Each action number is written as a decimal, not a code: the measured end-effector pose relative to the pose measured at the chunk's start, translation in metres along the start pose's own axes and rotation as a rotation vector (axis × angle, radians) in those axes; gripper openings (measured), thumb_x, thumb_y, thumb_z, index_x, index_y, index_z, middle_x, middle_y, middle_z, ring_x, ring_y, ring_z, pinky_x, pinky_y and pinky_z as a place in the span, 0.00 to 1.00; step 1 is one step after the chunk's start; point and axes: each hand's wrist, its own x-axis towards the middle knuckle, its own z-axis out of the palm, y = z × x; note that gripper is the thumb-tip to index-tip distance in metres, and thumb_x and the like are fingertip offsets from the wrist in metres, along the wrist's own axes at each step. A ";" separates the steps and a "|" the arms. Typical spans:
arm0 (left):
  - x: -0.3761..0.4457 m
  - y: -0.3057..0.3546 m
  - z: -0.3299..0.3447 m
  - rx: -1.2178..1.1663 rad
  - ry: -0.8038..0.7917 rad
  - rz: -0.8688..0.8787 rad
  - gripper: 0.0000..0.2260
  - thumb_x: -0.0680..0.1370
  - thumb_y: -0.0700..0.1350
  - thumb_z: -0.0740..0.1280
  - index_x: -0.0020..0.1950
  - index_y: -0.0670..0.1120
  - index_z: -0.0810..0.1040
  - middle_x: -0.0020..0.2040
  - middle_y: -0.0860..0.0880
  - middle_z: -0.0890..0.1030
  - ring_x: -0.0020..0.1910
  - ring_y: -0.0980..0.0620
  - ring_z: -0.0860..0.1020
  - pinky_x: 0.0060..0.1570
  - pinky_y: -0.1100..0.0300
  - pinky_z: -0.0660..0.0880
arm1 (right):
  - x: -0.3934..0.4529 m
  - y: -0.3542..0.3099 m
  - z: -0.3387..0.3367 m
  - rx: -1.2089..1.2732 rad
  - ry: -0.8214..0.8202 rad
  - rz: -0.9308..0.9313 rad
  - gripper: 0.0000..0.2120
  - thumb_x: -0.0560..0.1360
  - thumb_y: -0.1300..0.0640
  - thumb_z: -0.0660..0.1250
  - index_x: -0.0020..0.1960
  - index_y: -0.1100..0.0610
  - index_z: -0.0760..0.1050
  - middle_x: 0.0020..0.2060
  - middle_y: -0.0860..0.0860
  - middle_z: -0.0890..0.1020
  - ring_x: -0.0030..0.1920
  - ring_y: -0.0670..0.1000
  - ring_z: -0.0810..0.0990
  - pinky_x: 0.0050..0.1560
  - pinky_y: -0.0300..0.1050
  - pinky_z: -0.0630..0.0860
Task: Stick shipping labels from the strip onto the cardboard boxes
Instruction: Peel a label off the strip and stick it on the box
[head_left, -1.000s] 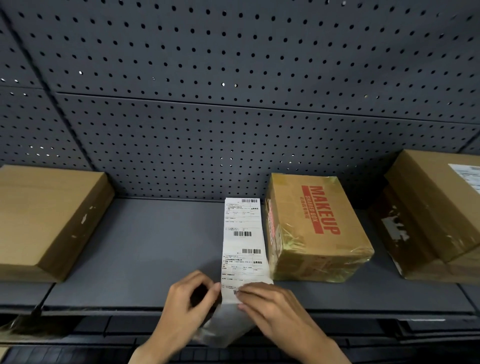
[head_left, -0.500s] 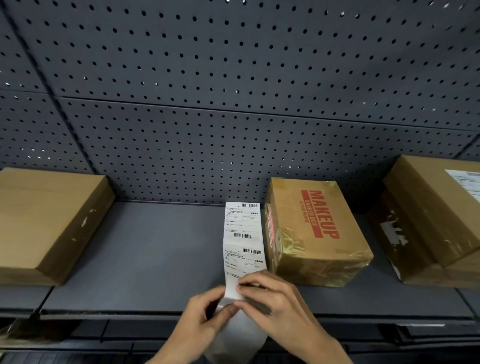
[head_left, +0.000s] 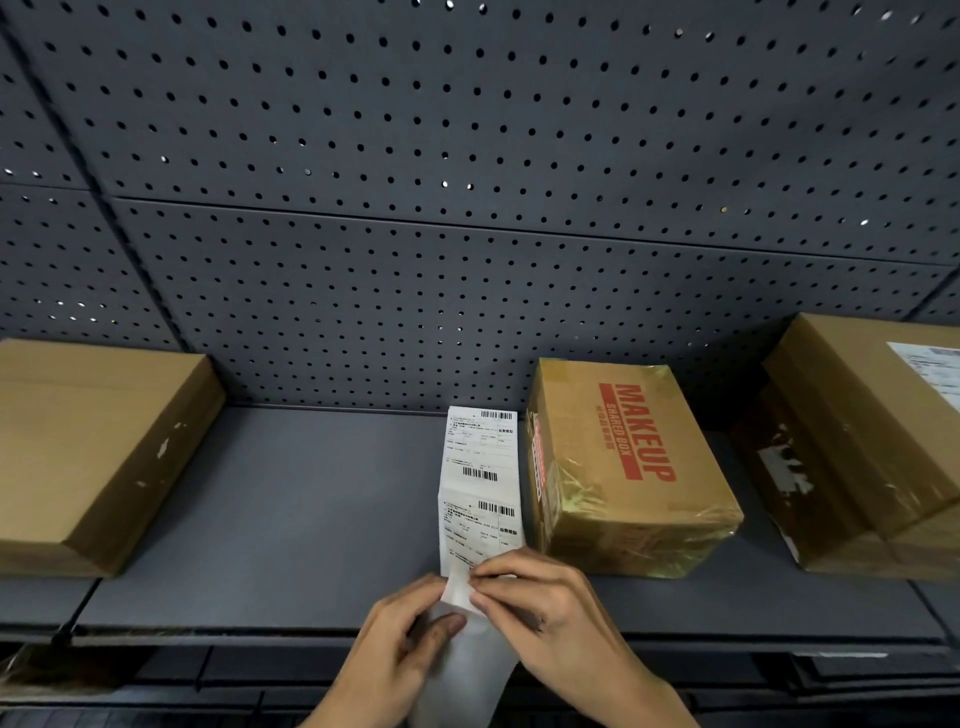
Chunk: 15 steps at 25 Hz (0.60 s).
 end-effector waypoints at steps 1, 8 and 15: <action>-0.001 -0.001 -0.002 0.012 0.003 -0.031 0.07 0.76 0.45 0.72 0.52 0.56 0.83 0.46 0.58 0.84 0.47 0.61 0.82 0.46 0.68 0.75 | 0.000 -0.001 0.000 0.025 0.003 0.036 0.05 0.80 0.58 0.71 0.48 0.58 0.85 0.47 0.47 0.86 0.48 0.44 0.84 0.48 0.43 0.81; -0.016 -0.016 -0.014 -0.042 0.109 -0.347 0.06 0.66 0.54 0.74 0.38 0.53 0.86 0.34 0.47 0.84 0.35 0.59 0.77 0.37 0.64 0.73 | 0.037 -0.019 -0.033 -0.151 -0.024 0.171 0.06 0.82 0.56 0.66 0.48 0.54 0.78 0.43 0.44 0.81 0.42 0.44 0.80 0.44 0.46 0.77; -0.024 -0.018 -0.023 0.004 0.096 -0.495 0.05 0.68 0.42 0.78 0.34 0.51 0.88 0.26 0.58 0.81 0.31 0.69 0.73 0.33 0.67 0.70 | 0.103 -0.015 -0.075 -0.384 0.058 0.218 0.07 0.82 0.56 0.66 0.49 0.56 0.82 0.42 0.46 0.83 0.41 0.46 0.80 0.44 0.48 0.80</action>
